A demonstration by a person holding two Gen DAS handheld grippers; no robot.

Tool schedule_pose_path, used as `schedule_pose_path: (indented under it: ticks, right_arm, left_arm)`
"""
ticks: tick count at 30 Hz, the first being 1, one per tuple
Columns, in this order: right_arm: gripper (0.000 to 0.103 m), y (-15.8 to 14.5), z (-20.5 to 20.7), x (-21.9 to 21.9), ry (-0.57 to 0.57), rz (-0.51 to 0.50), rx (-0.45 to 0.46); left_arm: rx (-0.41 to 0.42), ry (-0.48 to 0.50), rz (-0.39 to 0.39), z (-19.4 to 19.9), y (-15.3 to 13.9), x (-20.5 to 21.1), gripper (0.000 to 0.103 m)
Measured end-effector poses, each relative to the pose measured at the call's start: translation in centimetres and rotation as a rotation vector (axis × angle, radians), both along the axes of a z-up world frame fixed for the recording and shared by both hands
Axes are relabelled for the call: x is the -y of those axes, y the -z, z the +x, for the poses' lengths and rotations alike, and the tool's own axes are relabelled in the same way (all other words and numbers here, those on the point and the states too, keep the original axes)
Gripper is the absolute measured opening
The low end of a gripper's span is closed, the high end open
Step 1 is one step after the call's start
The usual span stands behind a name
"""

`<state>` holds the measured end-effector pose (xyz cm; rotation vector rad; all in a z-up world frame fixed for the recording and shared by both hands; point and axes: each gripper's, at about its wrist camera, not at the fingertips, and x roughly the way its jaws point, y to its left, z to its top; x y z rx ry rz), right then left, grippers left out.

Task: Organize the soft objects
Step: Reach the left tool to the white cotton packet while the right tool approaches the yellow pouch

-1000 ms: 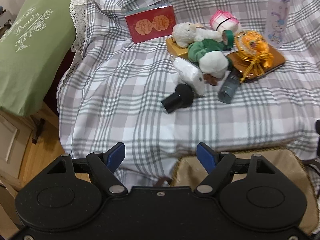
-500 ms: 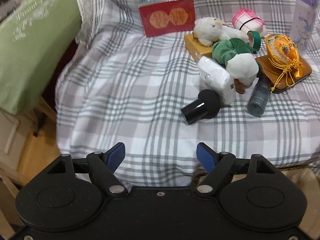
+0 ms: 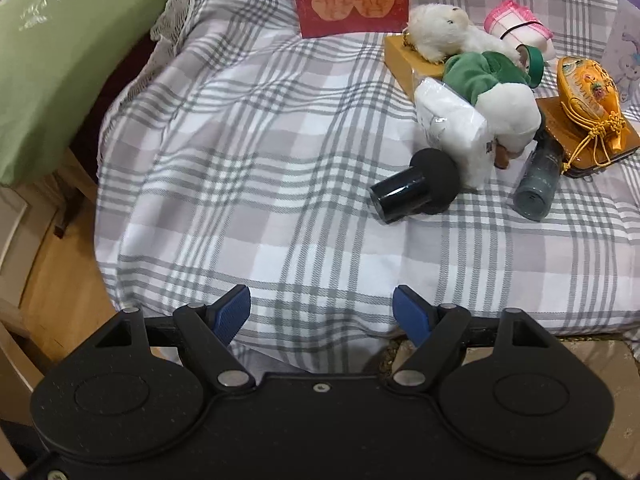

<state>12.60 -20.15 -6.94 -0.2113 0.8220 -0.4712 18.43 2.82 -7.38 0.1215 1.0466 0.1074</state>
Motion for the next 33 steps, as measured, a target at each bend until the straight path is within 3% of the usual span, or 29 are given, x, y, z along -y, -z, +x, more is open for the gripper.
schedule_pose_path:
  ticks: [8,16,21,27,30,33]
  right_arm:
    - [0.096,-2.5,-1.3,-1.0,-0.016,-0.034,0.064]
    - [0.097,-4.9,-3.3,-2.4,-0.049,-0.157,0.178]
    - [0.097,-5.8,-4.4,-2.3,-0.012,-0.143,0.23]
    - [0.102,-7.1,-5.7,-2.8,0.006,-0.186,0.328]
    - [0.102,-6.2,-4.8,-3.3,-0.018,-0.214,0.29]
    - [0.102,-4.3,-4.3,-3.7,-0.03,-0.217,0.256]
  left_arm:
    - [0.071,-0.017,0.039,-1.0,-1.3,-0.3,0.075]
    - [0.14,-0.067,-0.013,-2.4,-2.9,-1.1,0.075]
    - [0.213,-0.106,0.007,-3.9,-3.8,-1.4,0.075]
    - [0.283,-0.168,-0.044,-5.2,-4.8,-2.3,0.079]
    - [0.271,-0.158,-0.026,-4.4,-4.1,-2.0,0.079]
    - [0.243,-0.135,0.048,-3.8,-2.6,-1.4,0.079]
